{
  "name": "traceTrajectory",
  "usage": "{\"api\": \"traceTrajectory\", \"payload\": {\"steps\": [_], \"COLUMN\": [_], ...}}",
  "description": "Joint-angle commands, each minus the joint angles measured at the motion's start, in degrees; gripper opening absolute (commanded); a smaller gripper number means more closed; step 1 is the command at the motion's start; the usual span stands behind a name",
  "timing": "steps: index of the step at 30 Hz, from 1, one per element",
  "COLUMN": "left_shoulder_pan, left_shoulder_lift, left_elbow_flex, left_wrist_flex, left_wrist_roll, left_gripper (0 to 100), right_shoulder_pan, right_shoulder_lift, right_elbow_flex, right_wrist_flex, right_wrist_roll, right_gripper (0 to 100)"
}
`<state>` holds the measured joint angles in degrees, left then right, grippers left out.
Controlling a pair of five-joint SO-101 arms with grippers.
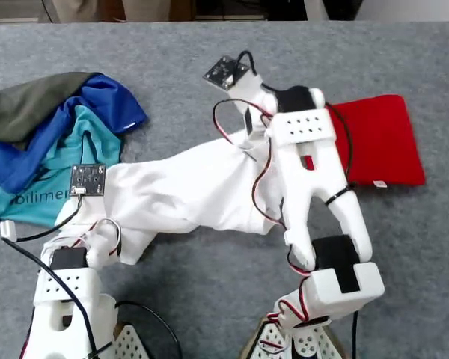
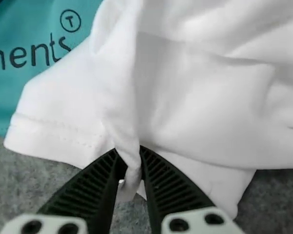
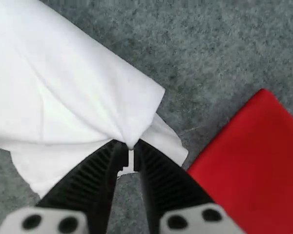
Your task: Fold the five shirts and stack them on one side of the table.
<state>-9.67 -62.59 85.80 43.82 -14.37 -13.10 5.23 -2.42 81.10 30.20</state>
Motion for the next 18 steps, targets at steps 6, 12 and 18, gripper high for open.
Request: {"api": "traceTrajectory", "payload": {"steps": [6, 12, 18], "left_shoulder_pan": [-0.62, -0.62, -0.7], "left_shoulder_lift": [-0.66, -0.66, -0.66], "left_elbow_flex": [-0.09, -0.09, -0.09], "left_wrist_flex": [-1.32, -1.32, -1.32], "left_wrist_roll": [0.35, 0.35, 0.35], "left_gripper": [2, 2, 2], "right_shoulder_pan": [1.19, 1.19, 1.19], "right_shoulder_lift": [-19.38, -30.46, -33.71], "right_elbow_flex": [-8.48, -15.78, -22.11], "right_wrist_flex": [7.03, 1.23, -8.62], "right_wrist_roll": [0.44, -6.42, -14.33], "right_gripper": [0.2, 0.2, 0.2]}}
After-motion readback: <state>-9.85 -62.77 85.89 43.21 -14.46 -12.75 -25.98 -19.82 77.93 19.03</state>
